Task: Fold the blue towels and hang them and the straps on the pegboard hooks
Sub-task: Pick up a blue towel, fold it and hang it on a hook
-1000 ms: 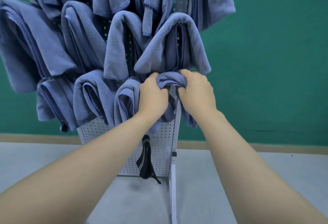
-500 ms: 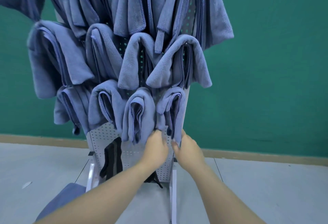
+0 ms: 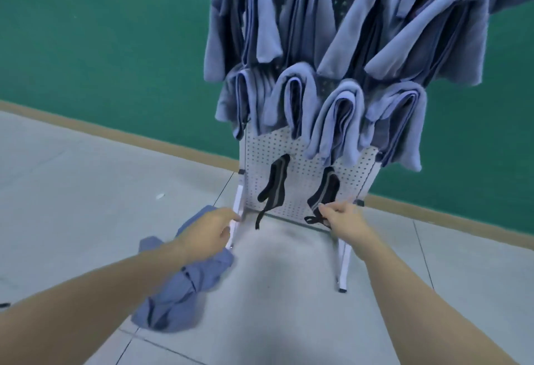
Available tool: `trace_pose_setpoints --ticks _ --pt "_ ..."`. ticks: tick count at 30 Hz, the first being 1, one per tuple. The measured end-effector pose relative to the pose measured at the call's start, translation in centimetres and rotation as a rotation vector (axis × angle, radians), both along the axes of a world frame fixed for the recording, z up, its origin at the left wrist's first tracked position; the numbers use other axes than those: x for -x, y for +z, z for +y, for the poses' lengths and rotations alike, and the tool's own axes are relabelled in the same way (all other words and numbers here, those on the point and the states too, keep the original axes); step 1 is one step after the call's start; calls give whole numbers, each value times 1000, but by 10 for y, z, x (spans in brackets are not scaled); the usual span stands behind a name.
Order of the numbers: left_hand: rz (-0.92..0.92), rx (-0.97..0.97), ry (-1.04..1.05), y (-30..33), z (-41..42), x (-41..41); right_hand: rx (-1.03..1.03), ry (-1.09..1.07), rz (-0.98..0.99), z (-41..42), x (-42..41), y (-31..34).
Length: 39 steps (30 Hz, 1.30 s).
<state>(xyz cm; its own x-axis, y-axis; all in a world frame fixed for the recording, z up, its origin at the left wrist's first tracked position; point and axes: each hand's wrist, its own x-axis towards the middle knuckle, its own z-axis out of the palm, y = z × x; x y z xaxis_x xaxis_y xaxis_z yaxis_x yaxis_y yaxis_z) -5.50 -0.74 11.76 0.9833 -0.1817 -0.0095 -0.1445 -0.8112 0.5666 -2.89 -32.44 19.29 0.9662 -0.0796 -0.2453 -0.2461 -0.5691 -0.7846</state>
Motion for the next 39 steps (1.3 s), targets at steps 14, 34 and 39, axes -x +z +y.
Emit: trace_pose_setpoints --ticks 14,34,39 --pt "400 -311 134 -122 67 9 -24 175 228 88 38 -124" --pt "278 343 6 -47 14 -23 -97 231 151 85 44 -105" --pt "96 431 -126 69 -33 -22 -96 306 0 88 43 -52"
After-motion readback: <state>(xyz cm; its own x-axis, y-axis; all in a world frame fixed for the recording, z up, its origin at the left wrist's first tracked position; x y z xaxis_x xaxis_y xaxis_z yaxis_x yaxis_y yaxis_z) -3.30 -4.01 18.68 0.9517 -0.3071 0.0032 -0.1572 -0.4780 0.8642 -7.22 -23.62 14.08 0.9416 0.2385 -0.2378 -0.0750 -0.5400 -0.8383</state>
